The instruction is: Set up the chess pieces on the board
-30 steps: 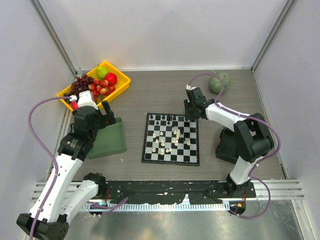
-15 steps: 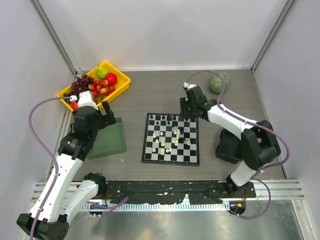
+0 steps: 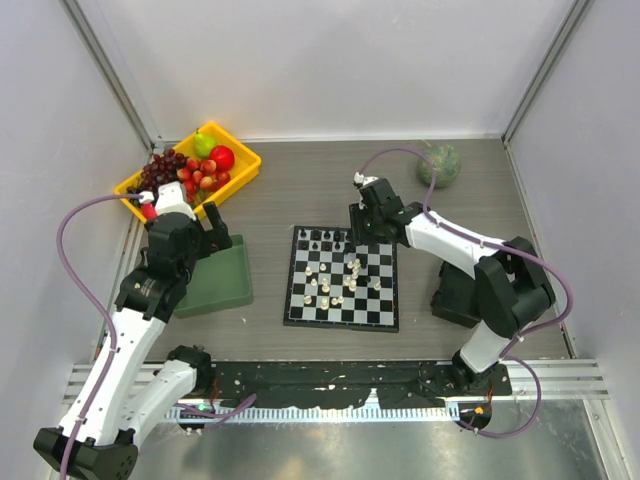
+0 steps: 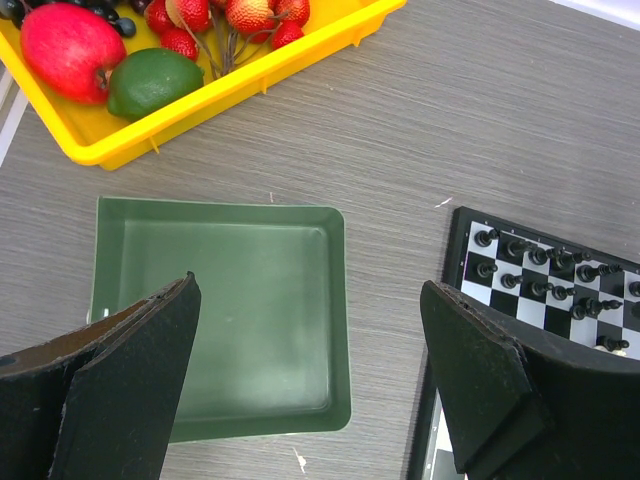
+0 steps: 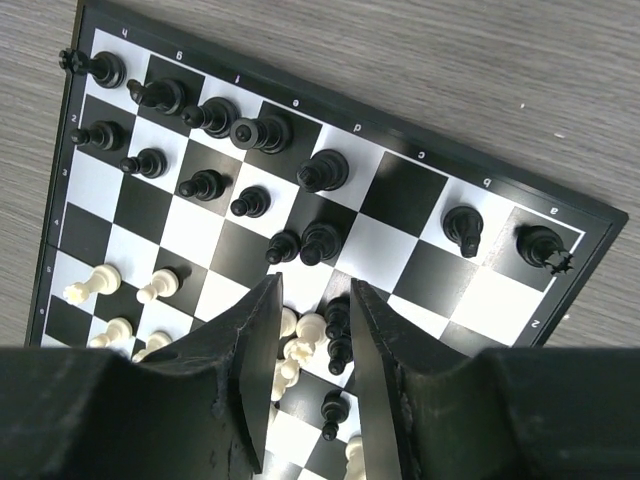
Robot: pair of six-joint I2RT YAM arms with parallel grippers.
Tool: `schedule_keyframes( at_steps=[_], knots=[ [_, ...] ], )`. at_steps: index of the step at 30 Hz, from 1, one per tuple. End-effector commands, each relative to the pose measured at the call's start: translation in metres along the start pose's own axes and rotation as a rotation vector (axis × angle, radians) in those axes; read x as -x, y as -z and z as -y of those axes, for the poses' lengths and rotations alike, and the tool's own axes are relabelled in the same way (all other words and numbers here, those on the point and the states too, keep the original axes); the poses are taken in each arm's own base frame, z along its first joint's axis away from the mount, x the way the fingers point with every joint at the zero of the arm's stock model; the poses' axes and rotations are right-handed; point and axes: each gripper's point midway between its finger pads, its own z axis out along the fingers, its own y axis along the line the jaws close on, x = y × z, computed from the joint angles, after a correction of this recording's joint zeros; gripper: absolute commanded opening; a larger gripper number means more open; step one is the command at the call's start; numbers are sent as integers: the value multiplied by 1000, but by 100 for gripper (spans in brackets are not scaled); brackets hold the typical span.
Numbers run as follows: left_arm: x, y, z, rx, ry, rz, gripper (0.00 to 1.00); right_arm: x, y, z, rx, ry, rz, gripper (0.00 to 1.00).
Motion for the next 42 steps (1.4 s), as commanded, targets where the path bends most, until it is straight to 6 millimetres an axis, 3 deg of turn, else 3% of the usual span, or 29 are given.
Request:
schedule_keyframes(
  at_steps=[1,9,17,38,42],
  knots=[
    [11,1,2,-14,11,40,100,20,-2,-17,55,-6,44,39],
    [12,1,2,-12,10,44,100,15,-14,-19,52,-7,18,37],
    [12,0,1,-11,10,42,100,14,-22,-17,41,-2,0,28],
    [9,-1,0,-8,10,35,100,3,-26,-14,26,4,-31,25],
    [9,-1,0,-9,10,34,100,5,-26,-14,24,8,-27,18]
  ],
)
